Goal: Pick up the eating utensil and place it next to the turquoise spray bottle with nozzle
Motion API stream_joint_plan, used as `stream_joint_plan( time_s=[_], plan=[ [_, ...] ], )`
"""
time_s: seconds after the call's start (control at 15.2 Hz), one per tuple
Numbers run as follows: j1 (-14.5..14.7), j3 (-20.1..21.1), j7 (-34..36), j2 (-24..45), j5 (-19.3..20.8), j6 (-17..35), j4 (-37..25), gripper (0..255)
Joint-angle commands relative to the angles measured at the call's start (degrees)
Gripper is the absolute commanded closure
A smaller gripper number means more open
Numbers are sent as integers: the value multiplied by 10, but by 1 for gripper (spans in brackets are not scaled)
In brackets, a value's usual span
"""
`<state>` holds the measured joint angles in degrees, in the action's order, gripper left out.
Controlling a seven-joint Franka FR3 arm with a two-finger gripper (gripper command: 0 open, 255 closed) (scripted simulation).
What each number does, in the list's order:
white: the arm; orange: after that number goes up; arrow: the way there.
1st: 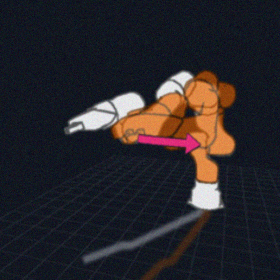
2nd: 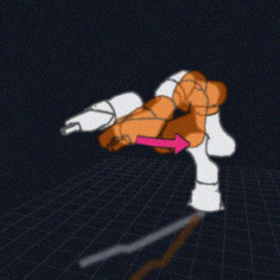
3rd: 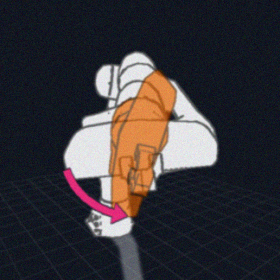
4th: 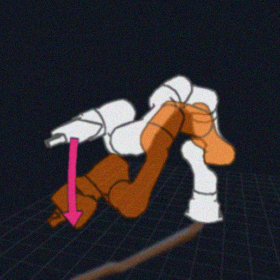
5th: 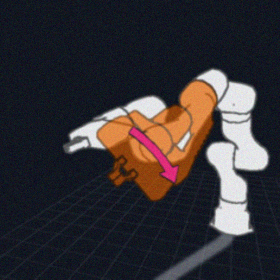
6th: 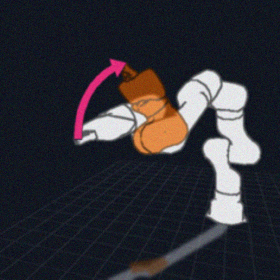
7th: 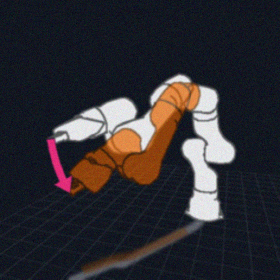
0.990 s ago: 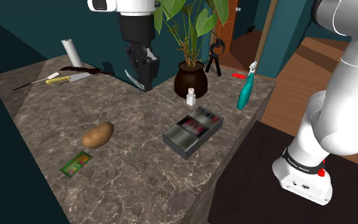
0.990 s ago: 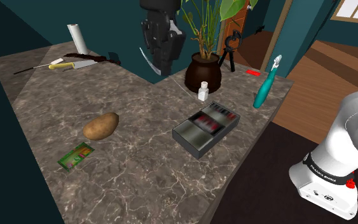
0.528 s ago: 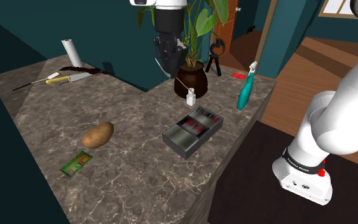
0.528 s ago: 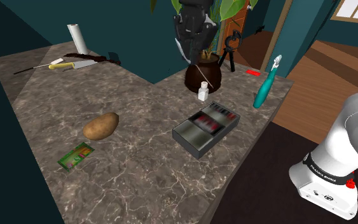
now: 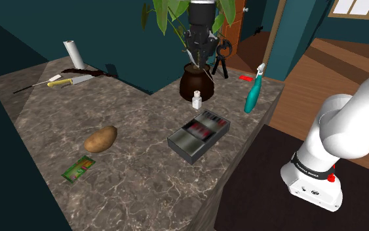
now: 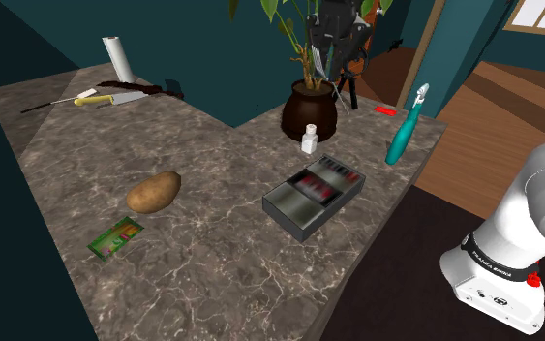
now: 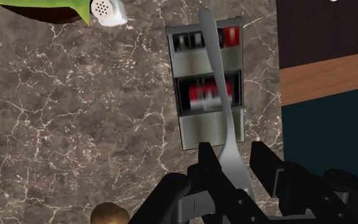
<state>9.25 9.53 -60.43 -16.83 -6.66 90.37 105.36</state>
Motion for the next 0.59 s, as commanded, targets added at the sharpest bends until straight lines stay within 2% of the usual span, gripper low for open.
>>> stream_joint_plan(
  time_s=[0.0,0.53],
  plan=[
    [-9,-19,-29,-19,2,-2,20,255],
    [-45,-98,-140,-65,25,-16,61,255]
  ],
)
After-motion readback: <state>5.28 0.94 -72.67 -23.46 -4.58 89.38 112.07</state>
